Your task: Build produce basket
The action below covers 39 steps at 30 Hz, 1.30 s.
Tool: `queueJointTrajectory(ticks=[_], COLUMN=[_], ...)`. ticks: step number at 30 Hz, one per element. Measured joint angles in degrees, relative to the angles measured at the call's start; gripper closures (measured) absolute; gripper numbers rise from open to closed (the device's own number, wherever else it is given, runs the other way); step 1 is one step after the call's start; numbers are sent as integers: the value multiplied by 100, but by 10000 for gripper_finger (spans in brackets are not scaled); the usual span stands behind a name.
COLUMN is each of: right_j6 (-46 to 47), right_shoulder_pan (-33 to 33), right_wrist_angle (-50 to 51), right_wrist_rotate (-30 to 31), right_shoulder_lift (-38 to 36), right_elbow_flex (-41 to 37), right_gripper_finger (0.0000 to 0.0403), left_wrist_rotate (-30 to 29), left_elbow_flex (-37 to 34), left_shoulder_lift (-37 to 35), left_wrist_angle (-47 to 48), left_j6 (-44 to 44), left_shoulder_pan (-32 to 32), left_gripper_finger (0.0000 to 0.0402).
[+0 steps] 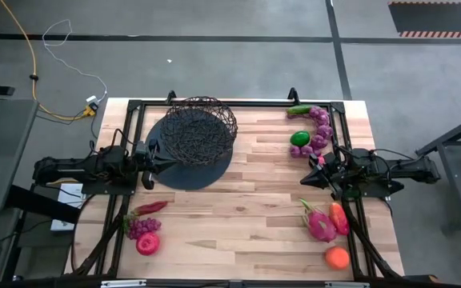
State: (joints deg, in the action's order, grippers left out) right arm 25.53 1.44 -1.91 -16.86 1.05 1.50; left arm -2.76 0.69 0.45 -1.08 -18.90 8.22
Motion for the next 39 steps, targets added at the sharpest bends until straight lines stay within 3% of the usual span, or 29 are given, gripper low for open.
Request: queueJointTrajectory(ticks=[4, 6, 10, 12, 14, 16, 21, 27, 31, 34, 39], right_j6=[-265, -132, 1411, 1891, 1758, 1621, 1363, 1671, 2670, 3481, 4222], right_shoulder_pan=[1, -1, -1, -4, -32, -35, -45, -336, -1104, -1914, -3109], right_wrist_angle=[-97, -726, -2618, -3326, -3929, -3908, -1971, 1796, 4410, 6048, 7398], right_wrist_rotate=[319, 1192, 3422, 4112, 4259, 4169, 4532, 5105, 5261, 4987, 4311], right_shoulder_lift=[5, 14, 7, 15, 107, 289, 1249, 3163, 4591, 5561, 6691], right_elbow_flex=[-2, -9, -7, -7, 26, 255, 1568, 3843, 5168, 5826, 6076], right_gripper_finger=[402, 402, 402, 402, 402, 402, 379, 287, 221, 190, 172], left_wrist_rotate=[0, 0, 0, 0, 0, 0, 0, 0, 0, 0, 0], left_elbow_flex=[-2, 0, 0, -1, -2, -2, -2, -1, 0, -1, -2], left_shoulder_lift=[0, 2, 1, 0, 0, 0, 2, 0, 1, 2, 0], left_wrist_angle=[-2, 0, 0, -1, 0, -2, -1, -1, -1, -2, -2], left_j6=[0, 0, 0, 0, 0, 0, 0, 0, 0, 0, 0], left_shoulder_pan=[1, -1, 0, -1, 1, -1, 1, 0, 1, -1, 1], left_gripper_finger=[398, 398, 398, 398, 398, 398, 398, 398, 398, 398, 398])
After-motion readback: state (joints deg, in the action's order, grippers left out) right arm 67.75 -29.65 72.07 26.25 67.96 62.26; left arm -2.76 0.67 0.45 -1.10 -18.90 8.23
